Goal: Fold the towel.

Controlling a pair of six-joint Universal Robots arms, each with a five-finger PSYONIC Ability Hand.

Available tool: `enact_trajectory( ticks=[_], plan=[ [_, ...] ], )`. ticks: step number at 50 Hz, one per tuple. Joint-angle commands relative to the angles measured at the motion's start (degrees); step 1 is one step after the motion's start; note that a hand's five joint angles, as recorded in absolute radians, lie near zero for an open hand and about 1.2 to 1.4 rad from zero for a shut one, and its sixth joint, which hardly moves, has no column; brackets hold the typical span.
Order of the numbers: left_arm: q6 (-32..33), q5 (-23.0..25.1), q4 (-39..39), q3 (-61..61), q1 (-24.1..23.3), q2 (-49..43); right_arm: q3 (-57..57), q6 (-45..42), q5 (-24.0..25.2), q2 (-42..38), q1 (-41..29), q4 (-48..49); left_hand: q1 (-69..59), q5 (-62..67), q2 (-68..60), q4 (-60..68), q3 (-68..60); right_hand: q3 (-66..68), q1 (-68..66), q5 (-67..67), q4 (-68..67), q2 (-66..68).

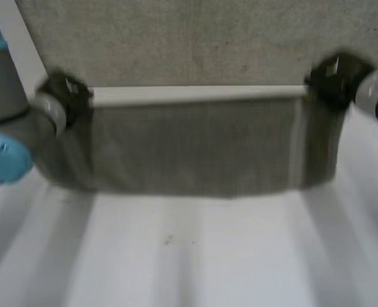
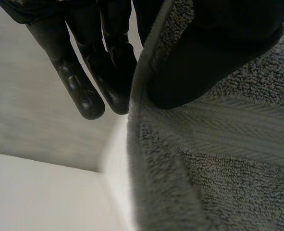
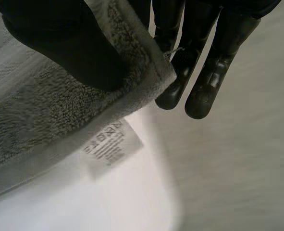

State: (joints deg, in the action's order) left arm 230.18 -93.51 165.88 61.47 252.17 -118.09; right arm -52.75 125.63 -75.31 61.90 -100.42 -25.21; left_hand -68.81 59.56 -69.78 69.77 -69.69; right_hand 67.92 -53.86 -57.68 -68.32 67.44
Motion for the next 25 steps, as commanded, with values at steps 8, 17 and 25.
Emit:
enact_trajectory(
  ticks=[8, 17, 25],
  plan=[
    [-15.3, -7.9, 24.1, -23.9, -4.3, -2.2, -2.1, 11.3, -4.8, 9.9, -1.8, 41.2, -11.2, 10.4, -10.2, 10.2, -10.3, 12.1, -26.1, -12.3, -11.7, 12.6],
    [-17.2, -4.3, 21.2, -0.6, -3.1, -1.0, -13.2, 9.3, 1.4, 5.6, -1.7, 29.1, -11.2, 10.4, -10.2, 10.2, -10.3, 12.1, -26.1, -12.3, -11.7, 12.6],
    [-17.4, 1.0, 22.3, 20.1, -1.3, -1.1, -25.0, 2.4, 2.6, -0.1, -1.2, 19.3, -11.2, 10.4, -10.2, 10.2, -10.3, 12.1, -26.1, -12.3, -11.7, 12.6]
  ],
)
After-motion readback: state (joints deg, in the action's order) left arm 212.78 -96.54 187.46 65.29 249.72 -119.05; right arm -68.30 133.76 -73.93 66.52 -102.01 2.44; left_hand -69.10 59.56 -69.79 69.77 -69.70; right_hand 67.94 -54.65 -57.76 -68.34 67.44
